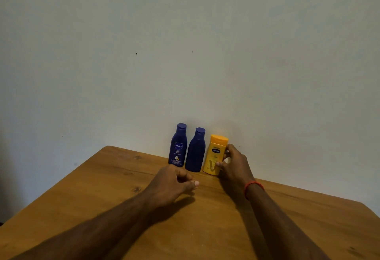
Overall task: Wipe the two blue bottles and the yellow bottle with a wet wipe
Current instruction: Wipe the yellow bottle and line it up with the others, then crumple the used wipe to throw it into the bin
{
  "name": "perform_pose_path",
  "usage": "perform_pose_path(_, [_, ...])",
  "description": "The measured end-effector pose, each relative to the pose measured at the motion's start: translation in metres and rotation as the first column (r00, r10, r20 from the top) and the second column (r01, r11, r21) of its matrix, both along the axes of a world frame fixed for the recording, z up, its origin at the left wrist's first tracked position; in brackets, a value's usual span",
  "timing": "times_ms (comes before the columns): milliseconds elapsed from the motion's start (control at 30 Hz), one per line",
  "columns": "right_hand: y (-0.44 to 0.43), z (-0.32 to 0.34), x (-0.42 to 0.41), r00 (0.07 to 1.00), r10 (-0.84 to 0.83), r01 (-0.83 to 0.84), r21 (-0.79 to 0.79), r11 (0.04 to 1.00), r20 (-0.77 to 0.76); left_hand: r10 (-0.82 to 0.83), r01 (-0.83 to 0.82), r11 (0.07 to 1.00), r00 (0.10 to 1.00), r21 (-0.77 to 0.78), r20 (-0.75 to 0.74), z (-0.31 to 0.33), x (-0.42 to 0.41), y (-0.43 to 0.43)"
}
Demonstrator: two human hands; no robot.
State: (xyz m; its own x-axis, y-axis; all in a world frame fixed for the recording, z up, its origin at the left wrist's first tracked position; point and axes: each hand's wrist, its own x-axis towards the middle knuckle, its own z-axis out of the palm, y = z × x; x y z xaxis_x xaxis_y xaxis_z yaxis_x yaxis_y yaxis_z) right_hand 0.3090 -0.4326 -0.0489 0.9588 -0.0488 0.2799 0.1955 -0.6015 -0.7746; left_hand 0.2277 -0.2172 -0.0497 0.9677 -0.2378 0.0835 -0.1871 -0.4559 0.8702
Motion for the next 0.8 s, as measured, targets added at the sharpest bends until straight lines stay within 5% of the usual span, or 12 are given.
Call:
perform_pose_path(400, [-0.02,0.009,-0.048,0.998,-0.061,0.059,0.042,0.997,0.033,-0.047,0.042,0.997,0.996,0.059,0.082,0.021,-0.019,-0.001])
perform_pose_path(800, [0.036,0.079,-0.197,0.957,0.253,-0.261,0.039,0.965,0.141,-0.04,0.032,0.998,0.98,0.047,0.192,0.081,-0.12,0.019])
